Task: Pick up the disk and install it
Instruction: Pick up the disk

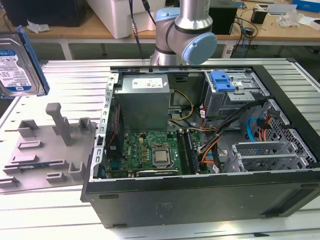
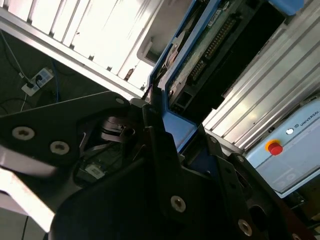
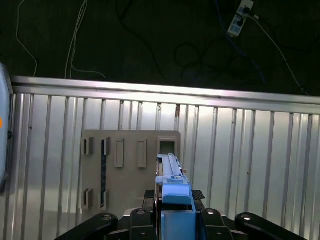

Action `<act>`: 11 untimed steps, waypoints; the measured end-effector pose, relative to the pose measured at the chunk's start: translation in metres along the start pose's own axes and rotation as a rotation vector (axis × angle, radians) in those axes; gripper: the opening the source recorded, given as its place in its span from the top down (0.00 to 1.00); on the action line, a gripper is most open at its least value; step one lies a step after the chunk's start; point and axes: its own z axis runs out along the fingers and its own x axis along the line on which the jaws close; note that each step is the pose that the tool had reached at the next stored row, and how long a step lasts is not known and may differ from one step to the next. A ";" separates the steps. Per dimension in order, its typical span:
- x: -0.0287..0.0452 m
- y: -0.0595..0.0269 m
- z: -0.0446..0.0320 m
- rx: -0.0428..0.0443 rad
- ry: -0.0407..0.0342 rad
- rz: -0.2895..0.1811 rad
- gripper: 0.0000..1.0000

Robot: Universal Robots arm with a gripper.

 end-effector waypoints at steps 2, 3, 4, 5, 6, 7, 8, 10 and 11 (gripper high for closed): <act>0.0002 -0.0001 -0.0037 0.0001 0.0000 0.000 0.63; 0.0003 -0.0002 -0.0050 0.0000 0.0000 0.000 0.63; 0.0003 -0.0003 -0.0070 0.0000 0.0000 0.000 0.63; 0.0004 -0.0003 -0.0083 0.0000 0.0000 0.000 0.63; 0.0005 -0.0004 -0.0095 0.0000 0.0000 0.000 0.63; 0.0005 -0.0004 -0.0109 0.0000 0.0000 0.000 0.63; 0.0006 -0.0005 -0.0121 0.0000 0.0000 0.000 0.63; 0.0008 -0.0006 -0.0148 0.0000 0.0000 0.000 0.63; 0.0008 -0.0007 -0.0161 0.0000 0.0000 0.000 0.63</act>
